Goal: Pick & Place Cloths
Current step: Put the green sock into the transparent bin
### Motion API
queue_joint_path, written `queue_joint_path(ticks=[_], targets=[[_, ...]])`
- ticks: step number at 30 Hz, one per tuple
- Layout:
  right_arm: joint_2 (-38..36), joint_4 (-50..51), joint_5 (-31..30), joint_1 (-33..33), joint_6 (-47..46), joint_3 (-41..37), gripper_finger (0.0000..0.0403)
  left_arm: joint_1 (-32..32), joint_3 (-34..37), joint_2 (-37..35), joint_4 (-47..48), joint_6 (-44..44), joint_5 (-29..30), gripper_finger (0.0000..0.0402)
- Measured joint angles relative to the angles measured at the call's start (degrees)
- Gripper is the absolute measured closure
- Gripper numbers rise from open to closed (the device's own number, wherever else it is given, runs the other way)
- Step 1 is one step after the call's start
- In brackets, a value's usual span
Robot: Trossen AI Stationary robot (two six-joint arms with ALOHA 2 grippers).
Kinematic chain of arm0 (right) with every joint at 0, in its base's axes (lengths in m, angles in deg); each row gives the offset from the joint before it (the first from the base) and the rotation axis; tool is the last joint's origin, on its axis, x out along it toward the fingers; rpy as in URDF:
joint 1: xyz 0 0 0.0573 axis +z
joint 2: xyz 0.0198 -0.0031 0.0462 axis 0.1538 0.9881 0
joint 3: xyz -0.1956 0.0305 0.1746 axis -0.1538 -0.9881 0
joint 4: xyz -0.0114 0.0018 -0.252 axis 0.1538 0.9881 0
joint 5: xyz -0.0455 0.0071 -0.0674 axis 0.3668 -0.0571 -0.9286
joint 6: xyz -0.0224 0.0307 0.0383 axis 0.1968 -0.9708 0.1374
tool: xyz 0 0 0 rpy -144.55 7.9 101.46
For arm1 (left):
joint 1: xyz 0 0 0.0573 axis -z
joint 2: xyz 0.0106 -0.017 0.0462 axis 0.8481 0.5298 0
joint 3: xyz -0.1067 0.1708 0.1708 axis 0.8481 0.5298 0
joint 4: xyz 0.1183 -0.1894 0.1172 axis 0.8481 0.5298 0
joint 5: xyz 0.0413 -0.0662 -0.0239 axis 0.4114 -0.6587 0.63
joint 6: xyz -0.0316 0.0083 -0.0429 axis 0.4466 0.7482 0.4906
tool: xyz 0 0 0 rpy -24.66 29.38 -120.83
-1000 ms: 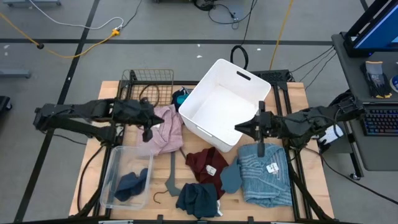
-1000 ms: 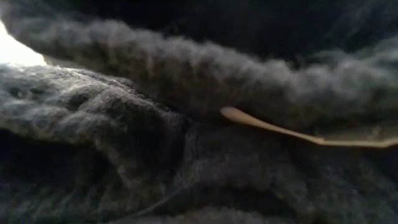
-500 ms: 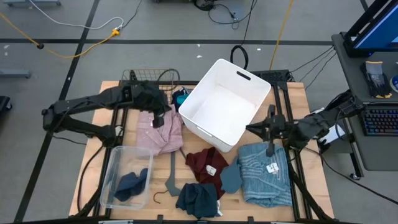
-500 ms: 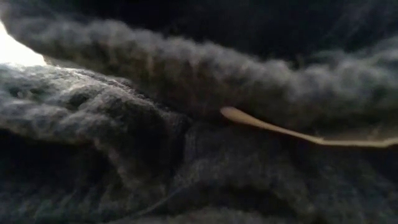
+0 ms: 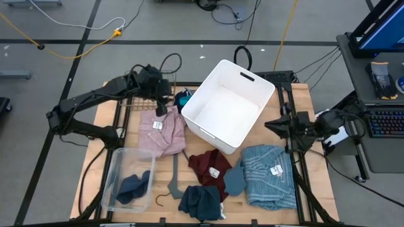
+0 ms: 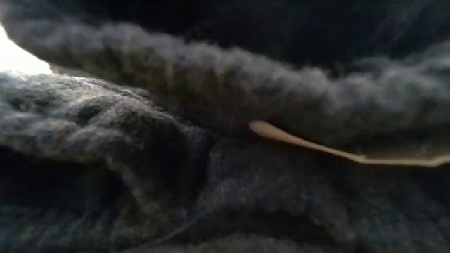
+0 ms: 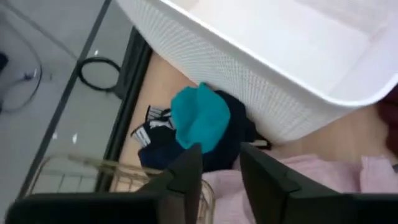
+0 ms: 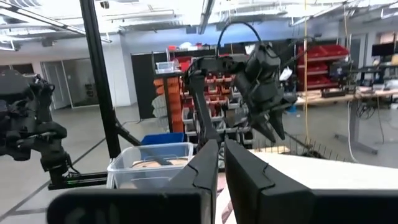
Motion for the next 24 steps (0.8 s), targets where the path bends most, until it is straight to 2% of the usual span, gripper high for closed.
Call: queue_joint_path(ticks=[5, 11, 19, 24], targets=[[-1.4, -0.3, 0.0, 0.0, 1.6, 0.0, 0.0383, -1.9, -0.1, 1.8, -1.2, -7.7, 0.0, 0.0232], [-1.5, -0.2, -0.1, 0.0, 1.4, 0.0, 0.0383, -4.3, 0.0, 6.1, -3.5, -14.7, -1.6, 0.0196], [-1.5, -0.4, -6.0, 0.0, -0.1, 0.0, 0.0383, -5.9, 0.1, 9.3, -3.1, -19.2, -2.5, 0.0189], [-1.5, -0.5, -6.2, 0.0, -0.1, 0.0, 0.0383, -5.9, 0.1, 9.7, -3.1, -20.4, -5.7, 0.019]])
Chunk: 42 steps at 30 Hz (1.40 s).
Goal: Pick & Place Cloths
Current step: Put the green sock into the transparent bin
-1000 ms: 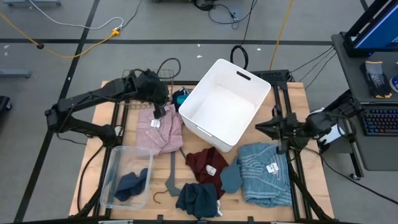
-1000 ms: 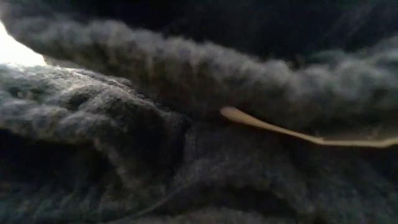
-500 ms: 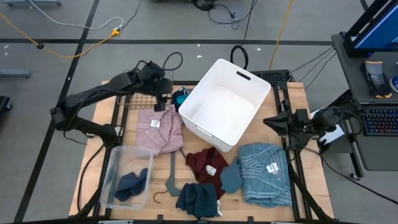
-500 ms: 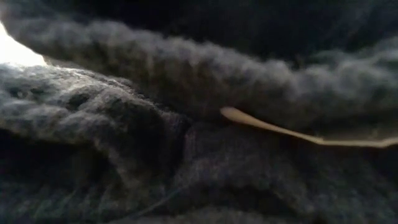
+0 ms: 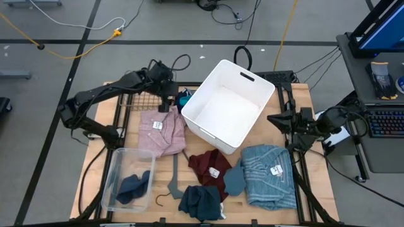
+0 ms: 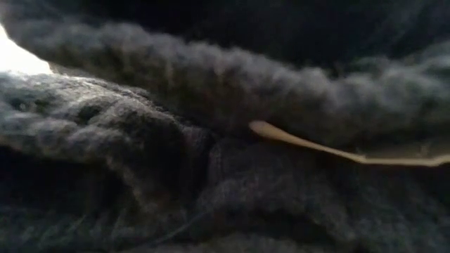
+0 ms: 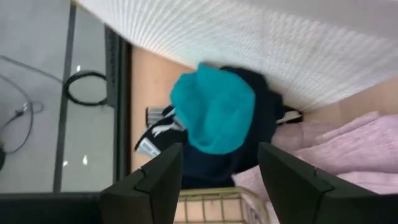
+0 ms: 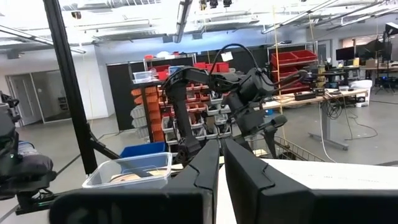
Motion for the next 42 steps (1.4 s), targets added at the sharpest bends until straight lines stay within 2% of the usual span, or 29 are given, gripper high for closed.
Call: queue_joint_path(ticks=[8, 34, 37, 42], targets=[[0.0, -0.1, 0.0, 0.0, -0.4, 0.0, 0.0383, 1.7, 0.0, 3.7, -0.2, -1.1, -1.4, 0.019], [0.0, -0.3, -0.1, 0.0, -0.7, 0.0, 0.0383, 1.7, 0.0, 11.4, -4.3, -0.5, 3.2, 0.019], [0.0, -0.3, -0.1, 0.0, -1.1, 0.0, 0.0383, 2.0, 0.1, 12.1, -4.8, -0.7, 5.4, 0.019], [0.0, -0.6, -0.1, 0.0, -1.1, 0.0, 0.0383, 1.9, 0.1, 11.9, -5.2, -0.7, 7.8, 0.0218]])
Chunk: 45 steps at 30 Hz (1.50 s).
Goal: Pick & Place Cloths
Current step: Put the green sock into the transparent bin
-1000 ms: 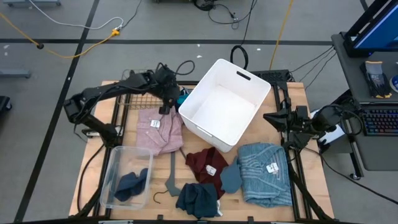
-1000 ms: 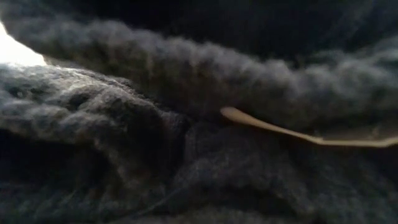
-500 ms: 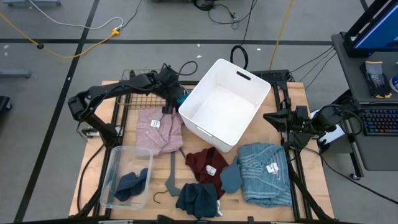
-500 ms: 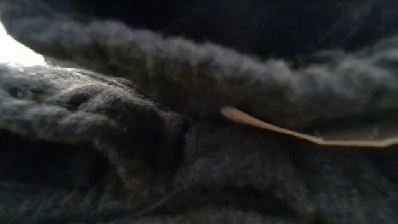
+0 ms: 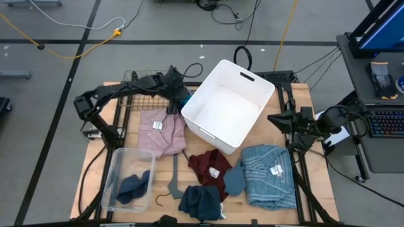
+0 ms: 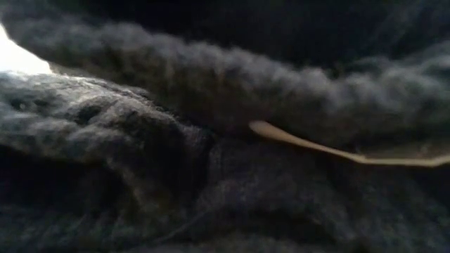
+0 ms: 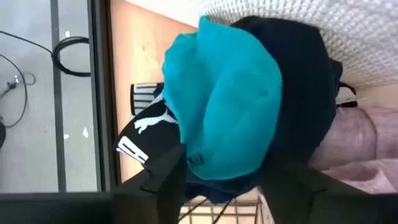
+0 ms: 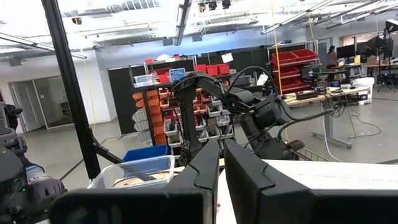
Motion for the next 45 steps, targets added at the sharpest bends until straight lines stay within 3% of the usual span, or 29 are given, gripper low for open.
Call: queue_joint_path(ticks=[10, 12, 21, 30, 38, 42, 45], targets=[[0.0, 0.0, 0.0, 0.0, 0.0, 0.0, 0.0383, -0.1, 0.0, -0.2, 0.0, 0.6, -0.3, 0.0375], [0.0, 0.0, 0.0, 0.0, 0.0, 0.0, 0.0383, -0.1, 0.0, -0.2, 0.0, 0.8, -0.1, 0.0392], [0.0, -0.4, 0.0, 0.0, 0.0, 0.0, 0.0383, -0.1, 0.0, -2.8, -1.5, -1.3, 12.3, 0.0394], [0.0, -0.4, 0.0, 0.0, 0.6, 0.0, 0.0383, -0.1, 0.0, -15.6, -11.3, -5.5, 21.4, 0.0398], [0.0, -0.4, -0.3, 0.0, 0.9, 0.0, 0.0383, -0.1, 0.0, -30.7, -16.6, -2.1, 22.2, 0.0399], [0.0, -0.4, -5.0, 0.0, 0.9, 0.0, 0.0383, 0.0, 0.0, -37.5, -16.4, 3.1, 21.9, 0.0399], [0.0, -0.3, -7.3, 0.0, 0.8, 0.0, 0.0383, -0.1, 0.0, -42.0, -15.6, 7.8, 16.9, 0.04]])
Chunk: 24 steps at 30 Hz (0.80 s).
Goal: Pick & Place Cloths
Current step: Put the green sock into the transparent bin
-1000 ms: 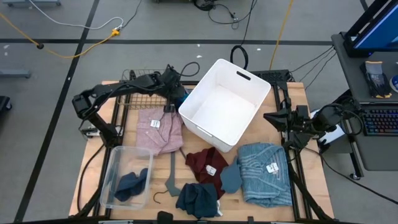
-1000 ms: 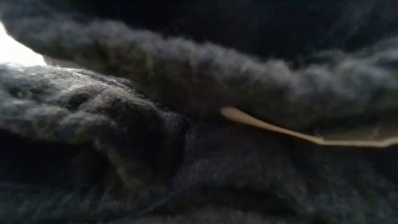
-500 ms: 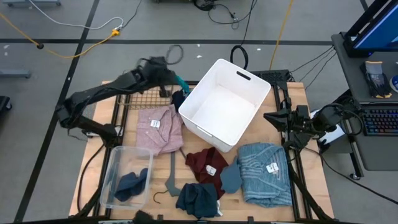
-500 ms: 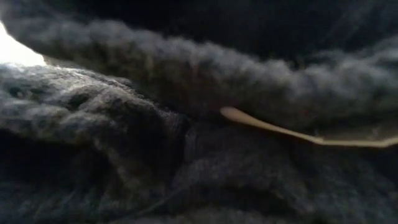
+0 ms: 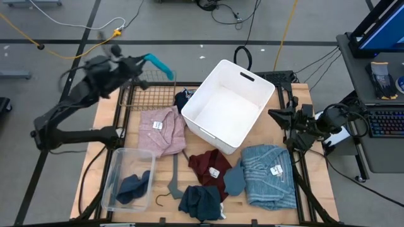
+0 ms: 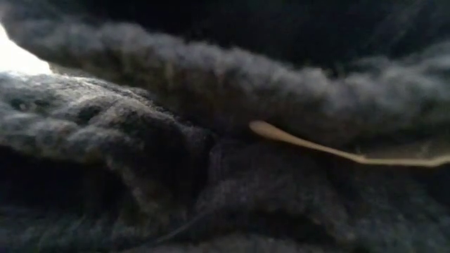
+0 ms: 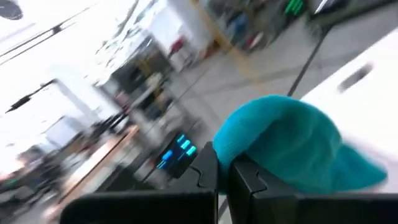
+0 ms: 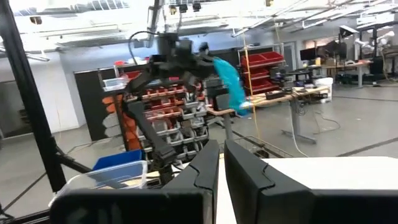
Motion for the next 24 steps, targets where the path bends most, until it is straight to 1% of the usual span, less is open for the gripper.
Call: queue_joint_path(ticks=[4, 9, 13, 14, 18, 24], targets=[[0.0, 0.0, 0.0, 0.0, 0.0, 0.0, 0.0383, 0.0, 0.0, -4.8, 1.5, 4.5, -12.0, 0.04], [0.0, 0.4, 0.1, 0.0, 0.1, 0.0, 0.0383, 0.0, 0.0, -8.6, 3.5, 10.0, -30.2, 0.04], [0.0, 0.6, 0.2, 0.0, 0.1, 0.0, 0.0383, 0.0, 0.0, -9.7, 2.6, 17.3, -46.1, 0.04], [0.0, 0.8, 0.2, 0.0, 0.1, 0.0, 0.0383, 0.0, 0.0, -9.9, 2.1, 19.3, -49.2, 0.04], [0.0, 2.0, 0.2, 0.0, 0.1, 0.0, 0.0383, 0.7, 0.0, -9.9, 0.3, 26.8, -56.4, 0.04], [0.0, 2.2, 0.3, 0.0, 1.5, 0.0, 0.0383, 4.5, 0.0, -9.8, -5.6, 34.4, -68.0, 0.04]])
